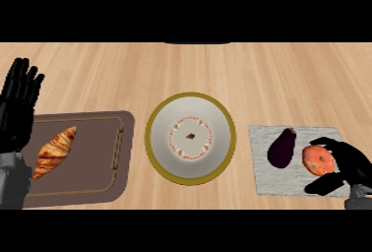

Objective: Pick the squash from the placemat and place it in the bowl

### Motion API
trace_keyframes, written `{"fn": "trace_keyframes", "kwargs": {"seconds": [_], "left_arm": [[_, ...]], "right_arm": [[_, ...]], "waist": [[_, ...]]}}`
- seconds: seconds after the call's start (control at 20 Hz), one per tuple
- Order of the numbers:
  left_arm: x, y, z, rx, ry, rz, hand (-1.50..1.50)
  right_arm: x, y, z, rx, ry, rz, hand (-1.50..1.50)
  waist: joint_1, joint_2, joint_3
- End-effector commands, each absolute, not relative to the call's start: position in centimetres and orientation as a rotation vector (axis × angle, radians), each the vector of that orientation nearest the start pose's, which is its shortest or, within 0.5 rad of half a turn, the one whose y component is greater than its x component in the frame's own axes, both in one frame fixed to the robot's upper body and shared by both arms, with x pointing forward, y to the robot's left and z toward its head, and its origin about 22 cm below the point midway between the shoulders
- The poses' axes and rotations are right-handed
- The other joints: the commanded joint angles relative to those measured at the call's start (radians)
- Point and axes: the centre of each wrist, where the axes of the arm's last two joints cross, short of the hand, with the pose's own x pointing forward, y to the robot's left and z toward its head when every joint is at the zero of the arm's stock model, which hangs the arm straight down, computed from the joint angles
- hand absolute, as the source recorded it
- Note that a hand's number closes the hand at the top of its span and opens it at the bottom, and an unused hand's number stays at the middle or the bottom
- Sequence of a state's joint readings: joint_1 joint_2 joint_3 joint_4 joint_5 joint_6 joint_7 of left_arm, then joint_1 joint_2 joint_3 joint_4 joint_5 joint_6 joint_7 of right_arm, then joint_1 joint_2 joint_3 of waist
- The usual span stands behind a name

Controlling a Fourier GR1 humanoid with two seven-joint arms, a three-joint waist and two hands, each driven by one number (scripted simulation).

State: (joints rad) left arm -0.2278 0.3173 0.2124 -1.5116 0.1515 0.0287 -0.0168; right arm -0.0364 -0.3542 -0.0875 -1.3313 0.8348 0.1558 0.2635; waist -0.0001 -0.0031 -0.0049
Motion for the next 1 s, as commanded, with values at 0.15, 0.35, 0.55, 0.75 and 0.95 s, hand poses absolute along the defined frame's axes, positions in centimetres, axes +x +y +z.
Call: {"fn": "trace_keyframes", "kwargs": {"seconds": [0.15, 0.35, 0.55, 0.75, 0.95], "left_arm": [[30.9, 33.8, 7.6, 0.238, -1.774, 0.040, 0.00], [28.7, 32.7, 9.2, 0.245, -1.785, 0.033, 0.00], [28.6, 34.4, 8.4, 0.289, -1.775, 0.076, 0.00], [27.3, 35.5, 7.4, 0.311, -1.774, 0.074, 0.00], [27.7, 34.3, 7.6, 0.286, -1.780, 0.057, 0.00]], "right_arm": [[25.3, -35.1, -2.6, -0.946, -0.896, 0.837, 1.50], [26.1, -36.1, -1.4, -0.970, -0.912, 0.833, 1.50], [13.9, -35.1, -3.2, -0.998, -0.716, 0.806, 1.50], [6.0, -34.9, -2.9, -1.039, -0.632, 0.794, 1.50], [1.7, -34.1, 0.9, -1.164, -0.641, 0.747, 1.50]], "waist": [[-0.002, 0.004, 0.005], [0.003, 0.003, 0.005], [-0.044, -0.008, 0.003], [-0.067, -0.011, 0.001], [-0.043, -0.004, 0.002]]}}
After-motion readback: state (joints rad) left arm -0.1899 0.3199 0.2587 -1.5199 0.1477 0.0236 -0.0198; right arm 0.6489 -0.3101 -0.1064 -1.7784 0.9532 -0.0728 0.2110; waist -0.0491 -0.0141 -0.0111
